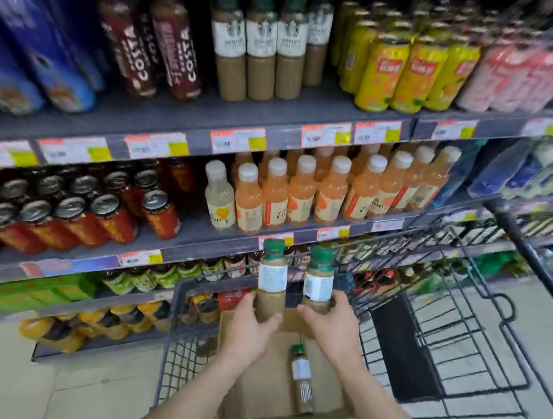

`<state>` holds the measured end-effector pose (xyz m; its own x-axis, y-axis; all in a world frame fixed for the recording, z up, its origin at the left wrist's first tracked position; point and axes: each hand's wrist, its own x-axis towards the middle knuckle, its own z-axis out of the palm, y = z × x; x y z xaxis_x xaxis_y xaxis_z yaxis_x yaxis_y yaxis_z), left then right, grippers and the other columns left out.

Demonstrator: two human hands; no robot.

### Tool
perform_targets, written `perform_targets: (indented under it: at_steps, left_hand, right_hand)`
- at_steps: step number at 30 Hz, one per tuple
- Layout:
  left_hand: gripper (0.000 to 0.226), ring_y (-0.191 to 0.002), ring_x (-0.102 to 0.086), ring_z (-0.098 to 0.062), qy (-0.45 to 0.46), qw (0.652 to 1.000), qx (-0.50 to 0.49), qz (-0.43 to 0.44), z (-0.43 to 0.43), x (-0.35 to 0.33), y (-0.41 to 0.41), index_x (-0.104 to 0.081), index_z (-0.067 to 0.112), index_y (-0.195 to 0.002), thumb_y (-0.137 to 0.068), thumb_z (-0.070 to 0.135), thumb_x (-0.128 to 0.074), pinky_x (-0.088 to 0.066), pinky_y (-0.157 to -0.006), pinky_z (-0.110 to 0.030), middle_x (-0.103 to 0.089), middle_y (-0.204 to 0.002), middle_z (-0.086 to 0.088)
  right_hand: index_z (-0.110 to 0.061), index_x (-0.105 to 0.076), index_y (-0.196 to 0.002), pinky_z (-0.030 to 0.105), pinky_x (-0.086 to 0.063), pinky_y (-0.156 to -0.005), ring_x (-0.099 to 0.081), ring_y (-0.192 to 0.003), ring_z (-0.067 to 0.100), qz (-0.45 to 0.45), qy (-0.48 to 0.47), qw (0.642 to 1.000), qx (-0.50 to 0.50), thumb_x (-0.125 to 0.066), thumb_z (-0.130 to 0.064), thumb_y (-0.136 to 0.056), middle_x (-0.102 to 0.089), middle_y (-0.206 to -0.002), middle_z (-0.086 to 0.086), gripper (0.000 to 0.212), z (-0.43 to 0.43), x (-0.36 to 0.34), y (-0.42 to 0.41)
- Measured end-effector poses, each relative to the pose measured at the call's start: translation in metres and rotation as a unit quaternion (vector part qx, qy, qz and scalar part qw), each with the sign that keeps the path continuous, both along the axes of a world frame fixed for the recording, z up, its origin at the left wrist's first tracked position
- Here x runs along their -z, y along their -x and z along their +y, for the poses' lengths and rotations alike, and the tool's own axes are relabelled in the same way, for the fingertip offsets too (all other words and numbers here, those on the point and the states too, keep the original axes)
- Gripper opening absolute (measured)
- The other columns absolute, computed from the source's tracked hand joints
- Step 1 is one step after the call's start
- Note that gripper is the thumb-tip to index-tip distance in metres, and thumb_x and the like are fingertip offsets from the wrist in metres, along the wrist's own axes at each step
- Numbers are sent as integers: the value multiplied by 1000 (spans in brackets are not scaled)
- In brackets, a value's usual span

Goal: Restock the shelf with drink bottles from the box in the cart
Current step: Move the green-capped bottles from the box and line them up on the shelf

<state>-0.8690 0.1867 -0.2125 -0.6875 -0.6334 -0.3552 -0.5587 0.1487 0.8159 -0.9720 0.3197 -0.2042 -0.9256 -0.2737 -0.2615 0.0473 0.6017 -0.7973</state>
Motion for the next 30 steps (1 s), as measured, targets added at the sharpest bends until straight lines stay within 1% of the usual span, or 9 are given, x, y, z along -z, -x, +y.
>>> perform_targets:
  at_steps: [2,5,8,12,16,20,22,26,30]
  left_hand:
    - [60,-108,-58,-8,26,999,-10,26,-8,-24,2,-51,23,-135,-82,35,-77,-43,-92,-24,-58,-116,16]
    - [55,-107,-59,-6,49,996,-20,73,-18,-57,5,-51,31,-128,-80,34,-77,-45,-91,-24,-60,-115,17]
    - [54,-104,-60,-1,72,991,-33,110,-31,-87,10,-50,33,-126,-80,33,-78,-48,-84,-18,-62,-113,19]
    - [55,-90,-50,24,116,981,-48,146,-48,-127,15,-42,44,-121,-80,38,-78,-38,-70,-5,-54,-104,32]
    - [53,-88,-47,30,174,966,-67,177,-65,-166,25,-42,46,-113,-77,39,-80,-39,-64,-1,-54,-100,32]
    - [55,-96,-57,14,203,951,-91,215,-84,-198,39,-46,42,-116,-74,40,-82,-43,-74,-8,-60,-107,26]
    - [54,-97,-59,4,221,943,-103,227,-94,-212,49,-48,39,-116,-73,42,-82,-48,-78,-21,-62,-109,21]
    - [52,-95,-58,2,245,932,-116,243,-113,-240,70,-44,42,-109,-73,41,-81,-43,-71,-19,-59,-103,23]
    - [52,-102,-57,-7,265,924,-123,246,-134,-256,92,-45,36,-114,-76,38,-81,-44,-80,-24,-58,-112,14]
  right_hand:
    - [-29,-55,-112,12,-40,-60,-56,-74,-10,29,15,999,-3,-83,-41,-69,-62,-83,-21,52,-6,-26,1]
    - [-30,-55,-115,26,-51,-70,-64,-83,4,59,39,997,-15,-82,-44,-69,-67,-93,-15,56,-16,-59,5]
    - [-32,-53,-118,30,-54,-74,-64,-85,3,82,76,993,-33,-82,-44,-70,-67,-94,-17,57,-26,-89,12]
    - [-36,-50,-120,27,-56,-72,-63,-88,-2,106,114,986,-59,-81,-49,-71,-65,-99,-21,60,-42,-128,27]
    - [-41,-51,-119,14,-50,-66,-61,-91,-8,149,145,975,-76,-80,-55,-68,-64,-100,-25,61,-60,-168,47]
    - [-37,-55,-121,31,-54,-79,-63,-97,1,190,176,963,-73,-79,-58,-64,-67,-107,-19,65,-78,-204,77]
    - [-37,-56,-117,29,-54,-77,-62,-93,-3,203,189,958,-74,-79,-55,-66,-67,-103,-21,59,-86,-220,95]
    - [-30,-54,-122,21,-48,-74,-61,-97,1,235,203,947,-83,-80,-42,-75,-64,-107,-17,55,-104,-246,134]
    - [-18,-55,-129,43,-51,-95,-58,-110,20,255,178,947,-80,-79,-38,-78,-57,-121,4,60,-126,-260,174]
